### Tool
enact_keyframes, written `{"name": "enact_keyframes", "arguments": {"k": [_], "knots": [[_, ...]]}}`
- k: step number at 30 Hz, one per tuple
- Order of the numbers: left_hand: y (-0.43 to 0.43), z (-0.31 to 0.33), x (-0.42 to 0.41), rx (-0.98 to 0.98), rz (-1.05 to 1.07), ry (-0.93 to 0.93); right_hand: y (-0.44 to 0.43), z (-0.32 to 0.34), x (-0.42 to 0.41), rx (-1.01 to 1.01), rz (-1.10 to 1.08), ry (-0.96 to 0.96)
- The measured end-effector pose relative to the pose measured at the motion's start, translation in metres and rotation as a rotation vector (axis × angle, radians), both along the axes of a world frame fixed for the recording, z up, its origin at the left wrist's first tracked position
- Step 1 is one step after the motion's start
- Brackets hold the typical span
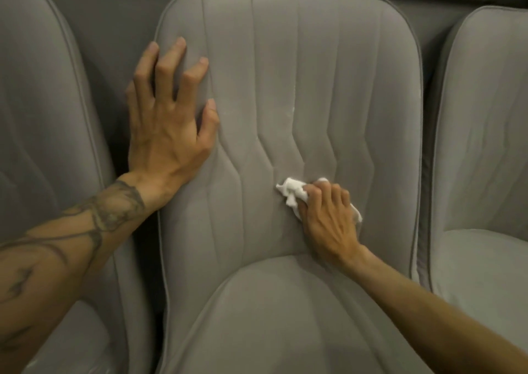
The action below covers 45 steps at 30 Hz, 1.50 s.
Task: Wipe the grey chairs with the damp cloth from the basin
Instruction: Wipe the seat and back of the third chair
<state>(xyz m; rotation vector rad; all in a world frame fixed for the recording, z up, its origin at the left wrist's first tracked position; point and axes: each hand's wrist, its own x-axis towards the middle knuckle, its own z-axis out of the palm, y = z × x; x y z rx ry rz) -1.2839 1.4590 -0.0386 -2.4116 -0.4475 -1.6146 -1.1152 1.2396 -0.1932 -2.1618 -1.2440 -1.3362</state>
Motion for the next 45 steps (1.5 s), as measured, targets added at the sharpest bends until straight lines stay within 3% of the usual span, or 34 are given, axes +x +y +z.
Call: {"name": "enact_keyframes", "arguments": {"k": [2, 4, 6, 10, 12, 16, 19, 22, 25, 28, 31, 34, 36, 41, 45], "knots": [[0.000, -0.002, 0.001, 0.001, 0.002, 0.003, 0.006, 0.032, 0.018, 0.045, -0.004, -0.024], [0.000, -0.004, 0.000, -0.002, 0.003, 0.002, 0.017, 0.070, 0.036, 0.217, -0.082, -0.014], [-0.002, -0.007, 0.000, -0.012, -0.011, 0.006, 0.019, 0.075, 0.036, 0.309, -0.123, 0.003], [-0.014, -0.034, -0.015, -0.051, -0.010, 0.026, -0.006, -0.002, -0.002, 0.024, -0.010, 0.003], [-0.023, -0.060, -0.027, -0.063, -0.008, 0.050, -0.012, 0.001, 0.005, -0.088, 0.012, -0.039], [-0.034, -0.109, -0.045, -0.058, -0.033, 0.063, 0.008, 0.074, 0.041, 0.167, -0.074, -0.052], [-0.034, -0.121, -0.049, -0.050, -0.068, 0.046, 0.013, 0.057, 0.032, 0.270, -0.103, 0.018], [-0.035, -0.122, -0.048, -0.056, -0.055, 0.031, -0.004, -0.010, 0.003, 0.003, -0.028, -0.028], [-0.036, -0.124, -0.047, -0.059, -0.066, 0.021, -0.015, -0.003, 0.017, -0.234, 0.076, -0.163], [-0.034, -0.125, -0.047, -0.057, -0.067, 0.007, 0.001, 0.035, 0.039, -0.023, 0.010, -0.116], [-0.034, -0.123, -0.048, -0.060, -0.071, 0.000, 0.009, 0.012, 0.019, 0.198, -0.021, 0.044], [-0.035, -0.122, -0.048, -0.077, -0.069, 0.003, -0.007, -0.038, -0.004, -0.117, 0.093, -0.028], [-0.036, -0.122, -0.048, -0.071, -0.064, 0.002, -0.012, -0.037, 0.006, -0.237, 0.160, -0.060], [-0.035, -0.121, -0.046, -0.062, -0.066, 0.006, 0.004, -0.033, 0.008, 0.068, 0.031, 0.068], [-0.035, -0.119, -0.047, -0.065, -0.061, 0.002, -0.005, -0.050, 0.000, -0.191, 0.142, -0.004]]}}
